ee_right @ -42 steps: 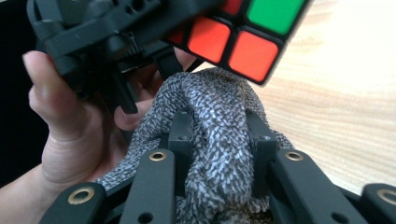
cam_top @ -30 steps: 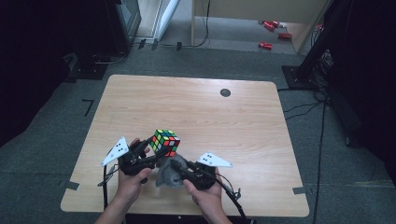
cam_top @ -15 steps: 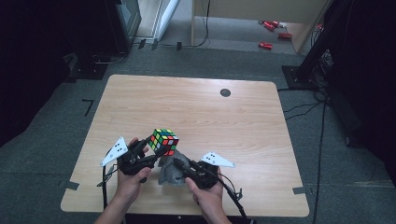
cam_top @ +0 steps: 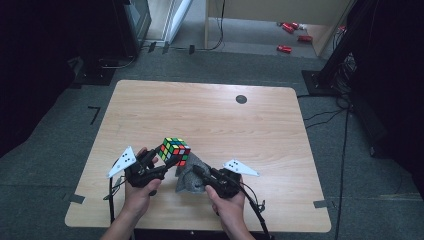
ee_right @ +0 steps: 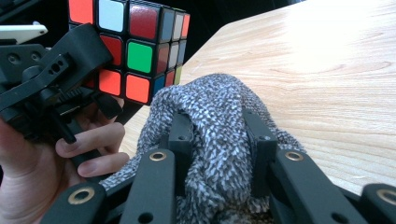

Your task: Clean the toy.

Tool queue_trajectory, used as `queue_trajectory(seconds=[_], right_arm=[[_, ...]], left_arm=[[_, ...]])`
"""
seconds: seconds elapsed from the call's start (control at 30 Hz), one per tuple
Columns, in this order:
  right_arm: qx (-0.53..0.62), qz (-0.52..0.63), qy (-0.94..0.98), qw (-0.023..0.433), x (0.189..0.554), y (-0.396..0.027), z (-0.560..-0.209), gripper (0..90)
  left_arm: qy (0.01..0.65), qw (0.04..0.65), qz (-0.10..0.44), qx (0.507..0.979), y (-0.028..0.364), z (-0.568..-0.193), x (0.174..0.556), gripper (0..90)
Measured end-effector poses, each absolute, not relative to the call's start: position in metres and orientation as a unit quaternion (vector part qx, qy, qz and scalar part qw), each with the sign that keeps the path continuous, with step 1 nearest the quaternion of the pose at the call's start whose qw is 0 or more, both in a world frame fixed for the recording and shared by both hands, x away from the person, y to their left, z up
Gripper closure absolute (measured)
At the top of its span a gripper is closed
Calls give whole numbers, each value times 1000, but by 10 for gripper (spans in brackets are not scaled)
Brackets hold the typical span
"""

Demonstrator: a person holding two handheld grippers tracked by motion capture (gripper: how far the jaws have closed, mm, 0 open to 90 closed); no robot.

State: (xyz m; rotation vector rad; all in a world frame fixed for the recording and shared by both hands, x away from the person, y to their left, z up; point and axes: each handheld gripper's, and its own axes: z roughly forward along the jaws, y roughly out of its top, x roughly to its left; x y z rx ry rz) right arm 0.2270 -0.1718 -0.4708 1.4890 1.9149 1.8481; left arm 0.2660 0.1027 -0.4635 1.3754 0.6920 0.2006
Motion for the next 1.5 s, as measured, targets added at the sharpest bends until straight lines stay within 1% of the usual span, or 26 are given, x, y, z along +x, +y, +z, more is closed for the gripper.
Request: queue_trajectory(seconds=[0.1,0.2,0.3,0.4,0.57,0.87,1.1,1.2,1.3,1.4,1.5], right_arm=[[470,610,636,45,224,-167,-469,702],[457,613,642,57,223,-166,-465,703],[461,623,629,60,225,-176,-460,702],[468,640,606,61,228,-189,-454,702],[469,657,585,76,230,-205,-443,702],[455,650,607,45,228,-194,-454,705],[449,670,590,48,229,-204,-443,704],[448,667,594,41,229,-203,-446,703],[440,657,612,28,229,-197,-450,703],[436,652,619,37,229,-197,-448,702],[438,656,611,60,228,-205,-439,702]], left_arm=[[305,710,85,629,99,-465,265,347],[299,713,78,630,97,-465,264,347],[293,714,67,633,97,-465,265,347],[283,712,43,642,97,-466,267,347],[264,713,35,648,92,-467,264,347],[265,712,46,648,97,-466,265,347],[259,713,44,651,96,-466,264,347],[264,717,49,644,98,-464,264,347],[266,713,51,646,101,-464,266,347],[262,701,59,661,98,-466,266,347],[251,682,67,683,93,-467,264,347]])
